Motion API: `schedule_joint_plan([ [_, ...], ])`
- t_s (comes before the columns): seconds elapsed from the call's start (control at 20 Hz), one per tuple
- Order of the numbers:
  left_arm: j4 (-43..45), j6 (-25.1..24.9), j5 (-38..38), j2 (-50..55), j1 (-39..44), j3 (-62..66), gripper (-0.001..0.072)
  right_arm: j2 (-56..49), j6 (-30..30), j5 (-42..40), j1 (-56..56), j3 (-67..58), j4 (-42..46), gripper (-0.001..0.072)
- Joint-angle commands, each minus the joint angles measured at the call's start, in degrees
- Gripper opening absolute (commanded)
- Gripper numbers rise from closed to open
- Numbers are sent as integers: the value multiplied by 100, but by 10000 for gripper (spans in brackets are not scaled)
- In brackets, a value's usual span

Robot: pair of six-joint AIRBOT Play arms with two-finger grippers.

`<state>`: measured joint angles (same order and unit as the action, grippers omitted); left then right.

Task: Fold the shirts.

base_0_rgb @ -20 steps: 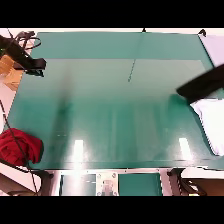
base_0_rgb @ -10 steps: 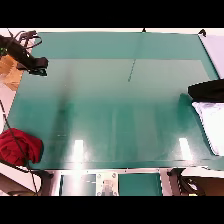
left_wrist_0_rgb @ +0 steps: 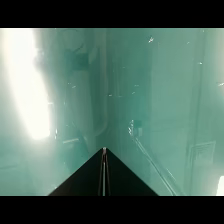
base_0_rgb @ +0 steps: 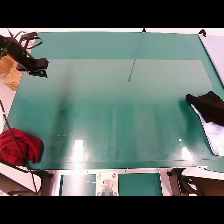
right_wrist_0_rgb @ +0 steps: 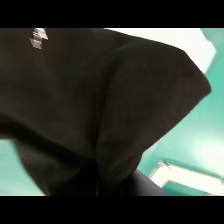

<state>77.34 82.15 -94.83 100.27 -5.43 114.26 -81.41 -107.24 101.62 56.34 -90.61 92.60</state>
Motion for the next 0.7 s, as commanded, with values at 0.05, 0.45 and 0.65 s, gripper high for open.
schedule_joint_plan([
  [0.05, -2, -11, -15, 0, -2, 0, 26, 28, -122, -1016, 155, 1779, 542, 106],
  [0.45, -2, 42, 168, -2, -2, 2, 25, -214, -35, -1172, 481, 1377, -28, 528],
  [0.65, -50, 317, -26, -50, 0, 0, 24, -192, 603, -1469, -417, 284, -1735, 26],
])
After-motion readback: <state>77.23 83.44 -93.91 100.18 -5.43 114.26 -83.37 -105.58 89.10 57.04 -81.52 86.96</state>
